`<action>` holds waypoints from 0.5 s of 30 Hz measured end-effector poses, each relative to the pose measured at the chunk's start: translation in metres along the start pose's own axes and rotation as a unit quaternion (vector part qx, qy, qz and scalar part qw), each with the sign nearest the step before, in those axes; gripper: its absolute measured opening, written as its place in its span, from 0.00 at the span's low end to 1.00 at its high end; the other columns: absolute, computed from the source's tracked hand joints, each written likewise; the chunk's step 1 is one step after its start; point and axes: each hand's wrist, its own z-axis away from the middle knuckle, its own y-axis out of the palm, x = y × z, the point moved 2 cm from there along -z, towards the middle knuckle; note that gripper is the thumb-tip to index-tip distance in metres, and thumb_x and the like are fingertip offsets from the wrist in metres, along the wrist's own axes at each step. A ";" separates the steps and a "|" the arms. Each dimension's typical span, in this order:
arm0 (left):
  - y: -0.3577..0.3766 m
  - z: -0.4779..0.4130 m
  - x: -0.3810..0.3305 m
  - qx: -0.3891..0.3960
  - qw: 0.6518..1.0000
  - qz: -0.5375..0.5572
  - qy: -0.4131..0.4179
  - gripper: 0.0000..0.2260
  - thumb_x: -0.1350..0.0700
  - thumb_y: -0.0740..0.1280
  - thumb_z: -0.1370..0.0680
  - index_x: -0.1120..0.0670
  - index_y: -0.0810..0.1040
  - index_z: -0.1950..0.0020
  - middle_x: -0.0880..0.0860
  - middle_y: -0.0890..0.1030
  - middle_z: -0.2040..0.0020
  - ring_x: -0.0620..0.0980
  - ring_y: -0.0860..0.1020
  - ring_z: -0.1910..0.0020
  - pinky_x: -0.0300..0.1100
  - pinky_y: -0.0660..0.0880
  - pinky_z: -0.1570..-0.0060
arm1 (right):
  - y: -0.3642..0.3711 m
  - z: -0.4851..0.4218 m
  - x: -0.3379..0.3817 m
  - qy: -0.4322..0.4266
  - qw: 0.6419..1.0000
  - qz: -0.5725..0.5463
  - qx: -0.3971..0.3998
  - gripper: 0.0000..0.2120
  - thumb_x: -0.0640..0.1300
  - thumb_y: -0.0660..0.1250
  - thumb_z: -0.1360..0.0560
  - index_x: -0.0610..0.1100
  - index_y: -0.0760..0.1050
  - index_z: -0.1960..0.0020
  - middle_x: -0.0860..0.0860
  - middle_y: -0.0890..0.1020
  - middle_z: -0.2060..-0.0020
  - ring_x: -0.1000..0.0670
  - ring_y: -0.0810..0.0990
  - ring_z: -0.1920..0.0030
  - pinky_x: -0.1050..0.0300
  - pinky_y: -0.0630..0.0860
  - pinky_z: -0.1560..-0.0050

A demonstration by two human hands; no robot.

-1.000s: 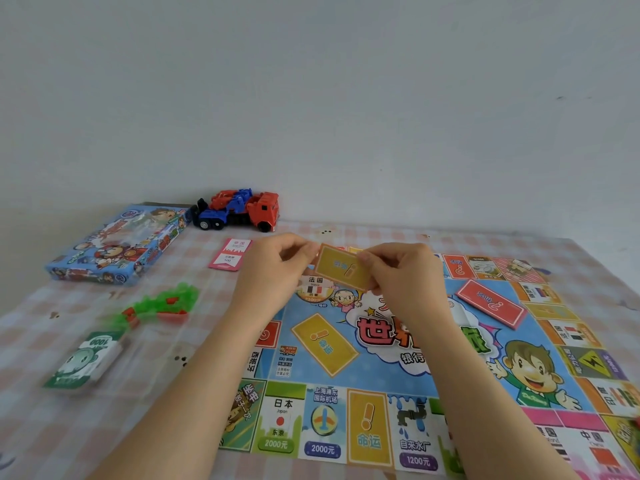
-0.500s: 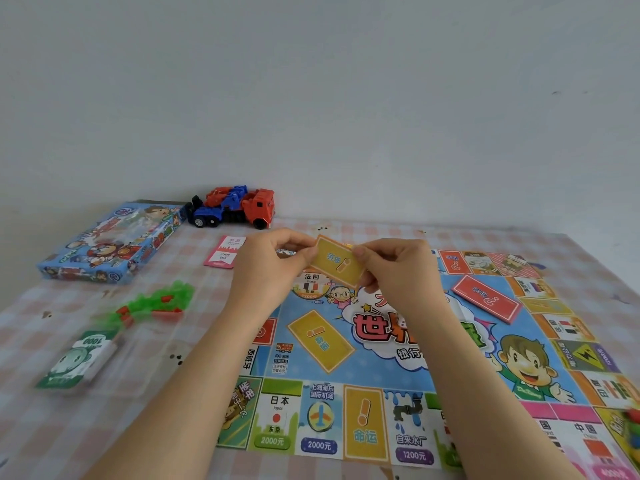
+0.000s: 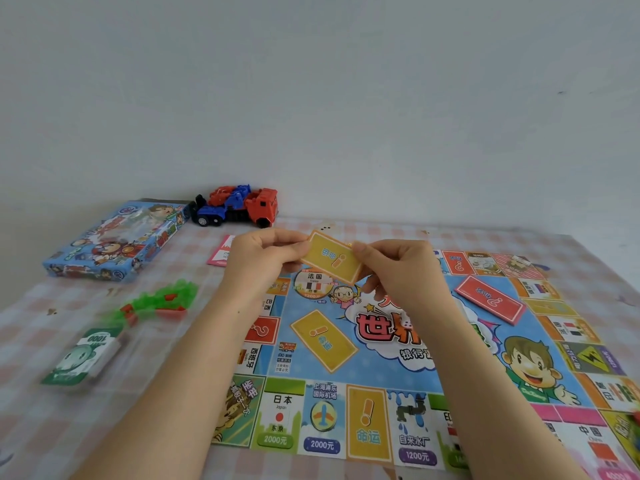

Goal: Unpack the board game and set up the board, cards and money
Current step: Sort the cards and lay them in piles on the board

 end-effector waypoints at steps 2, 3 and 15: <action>-0.002 -0.001 0.001 -0.015 0.999 0.029 -0.014 0.05 0.63 0.73 0.29 0.54 0.83 0.58 0.51 0.84 0.62 0.47 0.80 0.64 0.39 0.79 0.58 | 0.000 0.000 0.001 0.018 0.999 -0.023 0.025 0.06 0.45 0.69 0.25 0.44 0.82 0.57 0.49 0.84 0.70 0.55 0.75 0.78 0.65 0.70 0.77; -0.003 -0.002 0.000 -0.019 0.999 0.039 -0.019 0.05 0.63 0.73 0.29 0.54 0.83 0.57 0.52 0.84 0.62 0.47 0.80 0.63 0.39 0.78 0.58 | 0.000 0.000 0.001 0.027 0.998 -0.034 0.039 0.04 0.43 0.70 0.26 0.43 0.82 0.56 0.48 0.85 0.68 0.55 0.76 0.77 0.64 0.71 0.77; 0.013 0.008 -0.005 0.034 0.929 -0.280 0.241 0.07 0.52 0.69 0.25 0.46 0.83 0.48 0.40 0.80 0.55 0.34 0.76 0.53 0.24 0.68 0.55 | 0.000 -0.002 0.000 -0.085 0.993 0.080 0.012 0.09 0.38 0.67 0.25 0.49 0.78 0.61 0.54 0.80 0.76 0.57 0.76 0.79 0.62 0.71 0.76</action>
